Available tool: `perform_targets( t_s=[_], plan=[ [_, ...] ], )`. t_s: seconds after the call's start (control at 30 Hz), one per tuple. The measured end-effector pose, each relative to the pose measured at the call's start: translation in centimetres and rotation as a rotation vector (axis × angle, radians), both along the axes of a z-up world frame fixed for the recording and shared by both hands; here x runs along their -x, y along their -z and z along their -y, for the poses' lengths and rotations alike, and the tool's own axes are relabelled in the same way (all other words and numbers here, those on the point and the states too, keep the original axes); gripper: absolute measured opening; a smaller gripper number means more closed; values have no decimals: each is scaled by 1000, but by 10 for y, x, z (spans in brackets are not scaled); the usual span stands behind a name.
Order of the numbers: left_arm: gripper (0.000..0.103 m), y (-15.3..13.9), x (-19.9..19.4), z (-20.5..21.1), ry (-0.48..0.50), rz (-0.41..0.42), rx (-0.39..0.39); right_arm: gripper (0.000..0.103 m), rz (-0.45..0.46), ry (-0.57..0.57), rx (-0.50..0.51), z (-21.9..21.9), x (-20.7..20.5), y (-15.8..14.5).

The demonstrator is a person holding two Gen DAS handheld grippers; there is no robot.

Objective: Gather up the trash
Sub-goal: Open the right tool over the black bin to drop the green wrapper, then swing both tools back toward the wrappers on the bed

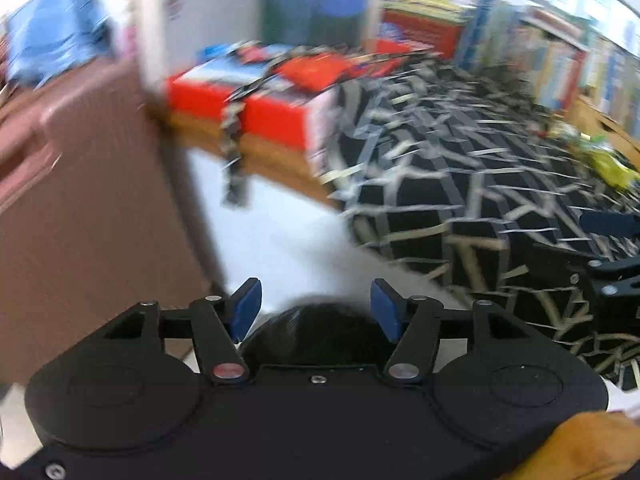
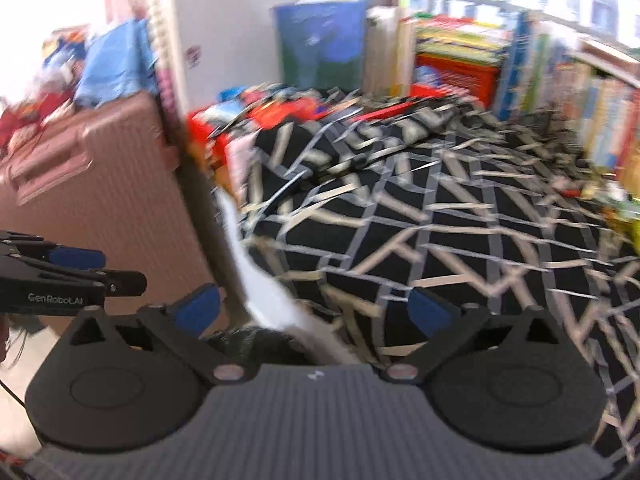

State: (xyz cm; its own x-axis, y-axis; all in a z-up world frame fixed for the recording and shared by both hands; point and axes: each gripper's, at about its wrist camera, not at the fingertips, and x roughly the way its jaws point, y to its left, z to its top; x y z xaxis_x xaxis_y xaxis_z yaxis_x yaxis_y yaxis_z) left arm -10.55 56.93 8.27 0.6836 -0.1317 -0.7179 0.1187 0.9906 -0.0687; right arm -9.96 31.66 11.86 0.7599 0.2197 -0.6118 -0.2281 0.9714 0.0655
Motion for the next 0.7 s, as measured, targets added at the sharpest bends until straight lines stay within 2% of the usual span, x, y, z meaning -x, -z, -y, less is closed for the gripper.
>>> perform_targets(
  t_s=[0.1,0.2,0.3,0.47,0.6,0.7],
  plan=[
    [57,-32,-6,21,95,60,-24,103,25,77,-13,22,13,-26],
    [57,-76,-11,39,204,118,1,103,65,137,-66,47,26,-62],
    [57,-127,-18,60,319,212,13,103,106,189,-113,73,33,-103],
    [57,-210,-35,102,495,349,31,103,213,294,-97,115,34,-177],
    [57,-273,-55,142,568,467,54,103,339,379,-69,158,32,-253],
    [59,-312,-70,179,584,596,66,103,408,434,-72,189,33,-295]
  ],
)
